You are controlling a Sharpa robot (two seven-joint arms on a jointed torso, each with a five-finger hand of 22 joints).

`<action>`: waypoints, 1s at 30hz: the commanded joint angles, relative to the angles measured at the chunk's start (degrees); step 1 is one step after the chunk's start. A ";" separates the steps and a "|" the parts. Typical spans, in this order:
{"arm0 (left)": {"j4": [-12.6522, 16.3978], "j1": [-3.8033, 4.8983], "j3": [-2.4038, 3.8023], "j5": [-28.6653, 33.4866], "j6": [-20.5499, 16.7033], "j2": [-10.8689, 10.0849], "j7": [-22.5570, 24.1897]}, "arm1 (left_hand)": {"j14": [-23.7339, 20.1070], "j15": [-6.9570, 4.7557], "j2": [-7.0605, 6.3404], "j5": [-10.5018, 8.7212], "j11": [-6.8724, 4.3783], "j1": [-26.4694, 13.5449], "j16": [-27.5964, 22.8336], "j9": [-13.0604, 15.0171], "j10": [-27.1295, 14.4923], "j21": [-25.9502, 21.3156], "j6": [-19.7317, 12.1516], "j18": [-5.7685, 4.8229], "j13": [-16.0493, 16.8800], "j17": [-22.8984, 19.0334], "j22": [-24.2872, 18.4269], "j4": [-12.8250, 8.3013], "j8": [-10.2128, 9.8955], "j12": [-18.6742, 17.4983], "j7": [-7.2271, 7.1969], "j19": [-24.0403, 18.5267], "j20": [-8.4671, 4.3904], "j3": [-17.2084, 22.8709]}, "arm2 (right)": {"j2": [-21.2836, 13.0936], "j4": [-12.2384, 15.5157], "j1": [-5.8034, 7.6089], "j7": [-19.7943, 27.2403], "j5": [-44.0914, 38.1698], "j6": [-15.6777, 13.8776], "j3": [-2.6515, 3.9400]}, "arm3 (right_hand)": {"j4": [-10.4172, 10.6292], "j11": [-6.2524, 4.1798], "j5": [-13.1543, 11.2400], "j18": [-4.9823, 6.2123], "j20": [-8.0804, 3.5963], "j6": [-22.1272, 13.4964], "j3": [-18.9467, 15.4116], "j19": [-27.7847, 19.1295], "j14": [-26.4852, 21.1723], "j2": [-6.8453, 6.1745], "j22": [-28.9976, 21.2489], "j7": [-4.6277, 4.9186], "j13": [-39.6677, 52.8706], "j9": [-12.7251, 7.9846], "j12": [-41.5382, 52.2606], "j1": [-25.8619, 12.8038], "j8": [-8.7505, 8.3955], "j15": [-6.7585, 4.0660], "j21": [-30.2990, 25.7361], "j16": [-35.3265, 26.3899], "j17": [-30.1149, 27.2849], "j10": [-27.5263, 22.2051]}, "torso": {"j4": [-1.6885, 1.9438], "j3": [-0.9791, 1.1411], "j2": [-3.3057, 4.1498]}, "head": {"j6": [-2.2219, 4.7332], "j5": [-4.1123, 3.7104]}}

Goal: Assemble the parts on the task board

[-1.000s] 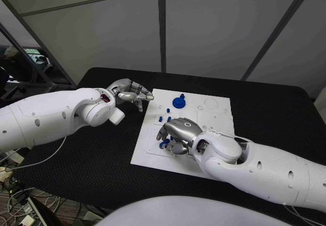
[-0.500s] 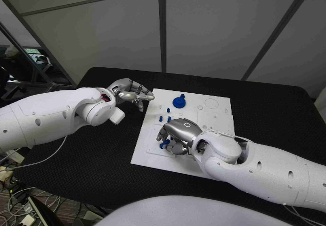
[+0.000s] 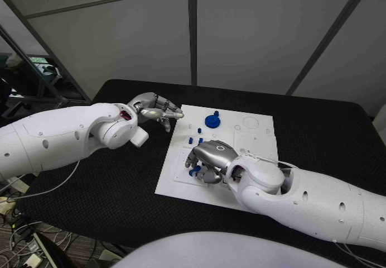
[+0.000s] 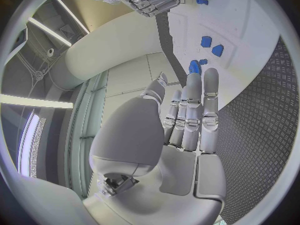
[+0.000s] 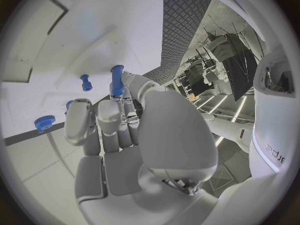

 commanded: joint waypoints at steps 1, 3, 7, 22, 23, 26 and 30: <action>0.13 0.14 0.06 0.20 0.69 0.10 0.30 | 0.27 -0.04 0.31 0.01 -0.01 0.26 0.22 -0.07 0.42 -0.33 -0.49 0.31 -0.05 -0.05 -0.07 -0.11 0.26 -0.20 -0.02 0.28 -0.07 -0.13 | 0.27 -0.04 0.07 -0.69 -1.18 1.40 -0.03 | 0.09 -1.16 0.34 -0.90 -0.02 -0.14 0.37 0.39 0.48 0.55 0.06 0.12 0.07 -0.06 0.19 -0.23 -0.19 -0.09 0.18 0.21 0.02 1.60 | 0.01 -0.01 0.00 | -0.04 0.00; 0.15 0.16 0.06 0.20 0.71 0.13 0.28 | 0.27 -0.04 0.31 0.01 -0.01 0.26 0.22 -0.07 0.42 -0.33 -0.49 0.31 -0.05 -0.05 -0.07 -0.11 0.26 -0.20 -0.02 0.28 -0.07 -0.13 | 0.40 -0.11 0.07 -0.80 -1.29 1.72 -0.05 | 0.11 -1.16 0.34 -0.89 0.00 -0.12 0.40 0.38 0.46 0.64 0.05 0.12 0.09 -0.05 0.09 -0.31 -0.19 -0.08 0.17 0.19 -0.07 1.64 | 0.02 -0.02 0.00 | -0.08 0.00; 0.20 0.22 0.06 0.20 0.74 0.16 0.25 | 0.26 -0.04 0.31 0.01 0.00 0.27 0.21 -0.08 0.41 -0.34 -0.52 0.31 -0.07 -0.06 -0.07 -0.12 0.26 -0.22 -0.01 0.27 -0.07 -0.12 | 0.66 -0.22 0.07 -1.18 -1.42 2.68 -0.08 | 0.14 -1.15 0.16 -0.90 0.02 -0.14 0.35 0.39 0.43 0.60 0.08 0.14 0.11 -0.05 -0.03 -0.48 -0.21 -0.07 0.19 0.19 -0.10 1.68 | 0.00 0.00 0.02 | -0.14 0.06; 0.09 0.46 0.06 0.19 0.95 0.38 0.18 | 0.26 -0.04 0.31 0.01 0.00 0.27 0.21 -0.08 0.41 -0.34 -0.52 0.31 -0.07 -0.06 -0.07 -0.12 0.26 -0.22 -0.01 0.27 -0.07 -0.12 | 0.99 0.08 0.09 -1.15 -1.59 3.40 -2.33 | 0.19 -1.11 -0.28 -0.87 0.06 -0.21 0.20 0.28 0.33 0.50 -0.03 0.15 0.13 -0.06 -0.41 -0.86 -0.27 -0.03 0.10 0.07 -0.38 1.61 | 0.00 0.00 -0.04 | -0.25 0.19; 0.08 0.47 0.06 0.19 0.96 0.39 0.17 | 0.26 -0.04 0.31 0.01 0.00 0.27 0.21 -0.08 0.41 -0.34 -0.52 0.31 -0.07 -0.06 -0.07 -0.12 0.26 -0.22 -0.01 0.27 -0.07 -0.12 | 1.02 0.06 0.09 -1.12 -1.59 3.36 -2.35 | 0.19 -1.11 -0.28 -0.87 0.06 -0.21 0.20 0.28 0.33 0.50 -0.03 0.15 0.13 -0.06 -0.41 -0.86 -0.27 -0.03 0.10 0.07 -0.38 1.61 | -0.02 0.01 -0.03 | -0.26 0.23; 0.06 0.49 0.06 0.19 1.00 0.41 0.13 | 0.26 -0.04 0.31 0.01 0.00 0.27 0.21 -0.08 0.41 -0.34 -0.52 0.31 -0.07 -0.06 -0.07 -0.12 0.26 -0.22 -0.01 0.27 -0.07 -0.12 | 1.15 -0.03 0.09 -1.04 -1.59 3.22 -2.41 | 0.22 -1.08 -0.34 -0.87 0.08 -0.29 0.16 0.26 0.31 0.46 -0.03 0.17 0.12 -0.07 -0.55 -0.98 -0.32 -0.01 0.09 0.08 -0.36 1.55 | -0.02 0.01 -0.03 | -0.26 0.23; 0.03 0.50 0.06 0.19 1.05 0.46 0.12 | 0.26 -0.04 0.31 0.01 0.00 0.27 0.21 -0.08 0.41 -0.34 -0.52 0.31 -0.07 -0.06 -0.07 -0.12 0.26 -0.22 -0.01 0.27 -0.07 -0.12 | 1.25 -0.22 0.09 -0.97 -1.59 2.77 -2.44 | 0.34 -0.75 -0.40 -0.80 0.21 -0.74 0.25 -0.03 0.21 0.42 -0.33 0.34 -0.14 -0.14 -1.64 -1.39 -0.58 0.21 -0.15 0.02 -0.49 0.33 | -0.01 0.01 -0.03 | -0.21 0.25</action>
